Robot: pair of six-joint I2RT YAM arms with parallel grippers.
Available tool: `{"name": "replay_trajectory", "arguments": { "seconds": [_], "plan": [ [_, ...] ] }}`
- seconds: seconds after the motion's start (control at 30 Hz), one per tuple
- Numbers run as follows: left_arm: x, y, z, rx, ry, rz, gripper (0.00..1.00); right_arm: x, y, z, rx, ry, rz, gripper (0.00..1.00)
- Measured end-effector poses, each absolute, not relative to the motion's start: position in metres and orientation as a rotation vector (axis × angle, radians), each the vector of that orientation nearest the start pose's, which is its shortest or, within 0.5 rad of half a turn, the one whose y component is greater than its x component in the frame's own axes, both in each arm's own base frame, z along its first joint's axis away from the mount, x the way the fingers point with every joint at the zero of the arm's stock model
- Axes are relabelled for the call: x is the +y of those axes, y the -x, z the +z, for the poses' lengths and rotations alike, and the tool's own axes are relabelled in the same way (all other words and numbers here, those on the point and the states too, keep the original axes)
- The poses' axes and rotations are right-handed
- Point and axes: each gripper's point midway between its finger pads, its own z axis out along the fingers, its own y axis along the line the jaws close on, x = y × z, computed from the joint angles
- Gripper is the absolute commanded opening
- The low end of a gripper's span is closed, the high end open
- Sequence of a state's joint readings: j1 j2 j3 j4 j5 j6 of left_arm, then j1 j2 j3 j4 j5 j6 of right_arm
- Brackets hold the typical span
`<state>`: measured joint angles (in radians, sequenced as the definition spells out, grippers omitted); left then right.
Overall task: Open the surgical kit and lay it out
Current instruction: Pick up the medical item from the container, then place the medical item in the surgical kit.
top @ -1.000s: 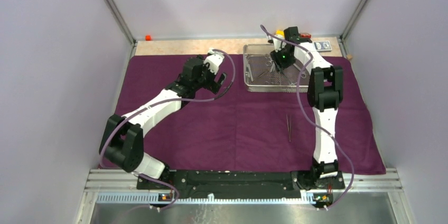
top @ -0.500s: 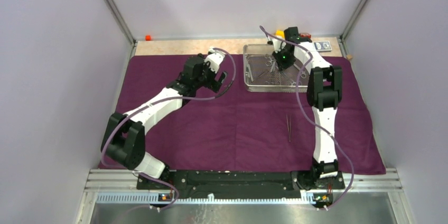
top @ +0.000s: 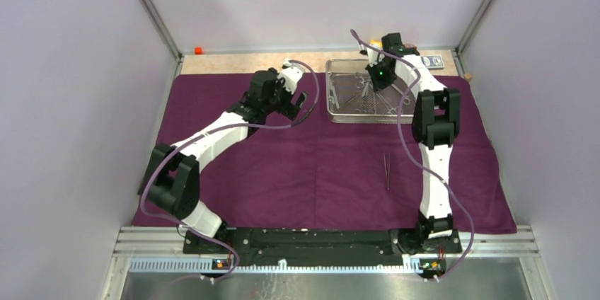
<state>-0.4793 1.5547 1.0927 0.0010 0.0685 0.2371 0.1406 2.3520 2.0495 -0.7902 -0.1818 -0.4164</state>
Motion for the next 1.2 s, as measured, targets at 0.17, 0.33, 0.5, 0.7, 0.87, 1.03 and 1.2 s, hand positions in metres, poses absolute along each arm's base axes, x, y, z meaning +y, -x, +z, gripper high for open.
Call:
{"name": "replay_trajectory", "arguments": {
  "seconds": [0.17, 0.33, 0.5, 0.7, 0.87, 1.03, 1.2],
  "plan": [
    [-0.224, -0.421, 0.176, 1.892, -0.761, -0.238, 0.99, 0.093, -0.538, 0.076, 2.462, 0.735, 0.142, 0.00],
    [-0.235, -0.427, 0.175, 1.894, -0.771, -0.280, 0.99, 0.096, -0.546, 0.117, 2.363, 0.686, 0.137, 0.00],
    [-0.253, -0.433, 0.177, 1.898, -0.781, -0.367, 0.99, 0.100, -0.545, 0.143, 2.292, 0.639, 0.158, 0.00],
    [-0.283, -0.444, 0.186, 1.878, -0.794, -0.524, 0.99, 0.108, -0.542, 0.145, 2.276, 0.587, 0.223, 0.00],
    [-0.316, -0.449, 0.189, 1.875, -0.782, -0.721, 0.98, 0.117, -0.537, 0.147, 2.269, 0.524, 0.301, 0.00],
    [-0.344, -0.461, 0.191, 1.883, -0.748, -0.878, 0.94, 0.124, -0.530, 0.168, 2.225, 0.458, 0.359, 0.00],
    [-0.370, -0.473, 0.196, 1.875, -0.726, -0.994, 0.90, 0.131, -0.525, 0.201, 2.148, 0.402, 0.418, 0.00]
  ]
}}
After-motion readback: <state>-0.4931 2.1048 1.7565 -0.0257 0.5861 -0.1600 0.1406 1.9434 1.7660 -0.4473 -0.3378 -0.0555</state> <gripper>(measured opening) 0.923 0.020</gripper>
